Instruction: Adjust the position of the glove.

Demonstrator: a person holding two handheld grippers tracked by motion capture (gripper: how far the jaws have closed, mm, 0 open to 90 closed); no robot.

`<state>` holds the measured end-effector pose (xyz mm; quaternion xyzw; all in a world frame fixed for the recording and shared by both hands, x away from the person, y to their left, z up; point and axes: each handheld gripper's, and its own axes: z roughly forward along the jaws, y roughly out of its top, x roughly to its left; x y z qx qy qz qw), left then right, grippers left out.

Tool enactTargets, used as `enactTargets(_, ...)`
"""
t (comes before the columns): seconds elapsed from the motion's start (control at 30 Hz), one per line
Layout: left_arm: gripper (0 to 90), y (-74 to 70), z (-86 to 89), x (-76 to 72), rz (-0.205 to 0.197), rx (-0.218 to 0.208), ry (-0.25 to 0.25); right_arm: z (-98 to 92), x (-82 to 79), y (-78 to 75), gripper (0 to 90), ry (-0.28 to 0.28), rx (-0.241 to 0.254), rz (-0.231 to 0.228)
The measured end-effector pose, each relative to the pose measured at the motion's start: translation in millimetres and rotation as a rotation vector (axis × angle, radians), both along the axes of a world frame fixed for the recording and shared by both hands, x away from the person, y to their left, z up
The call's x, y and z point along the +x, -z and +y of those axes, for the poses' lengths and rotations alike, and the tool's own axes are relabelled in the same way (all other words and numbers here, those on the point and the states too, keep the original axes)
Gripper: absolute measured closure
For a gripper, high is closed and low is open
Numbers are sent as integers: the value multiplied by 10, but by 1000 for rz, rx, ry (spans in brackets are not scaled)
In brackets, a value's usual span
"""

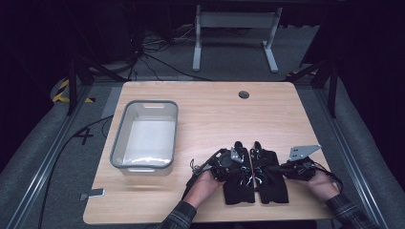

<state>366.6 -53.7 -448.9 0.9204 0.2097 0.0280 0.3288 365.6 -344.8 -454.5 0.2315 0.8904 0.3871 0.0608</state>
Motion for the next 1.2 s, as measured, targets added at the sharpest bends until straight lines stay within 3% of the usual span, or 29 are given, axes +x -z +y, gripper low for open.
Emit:
enactTargets(0.27, 896, -3, -7, -6, 4, -2, 6, 2, -13, -2, 899, -2, -1, 0)
enactTargets(0.37, 844, -16, 20, -4, 5, -14, 3, -6, -22, -13, 898, 0, 0, -3)
enactTargets(0.53, 819, -69, 128, -51, 11, -48, -39, -70, -44, -60, 898, 15, 18, -3)
enactTargets(0.77, 688, -99, 326, -98, -12, -45, -128, -156, -142, -51, 898, 16, 9, 2)
enactTargets(0.87, 624, -51, 370, -87, 10, -42, -165, -194, -185, -54, 899, 19, 1, 0)
enactTargets(1.03, 542, 19, 339, -68, 44, -29, -179, -200, -196, -43, 899, 15, -16, 3)
enactTargets(1.2, 490, 15, 309, -69, 46, -45, -185, -174, -199, -13, 899, 10, -43, 5)
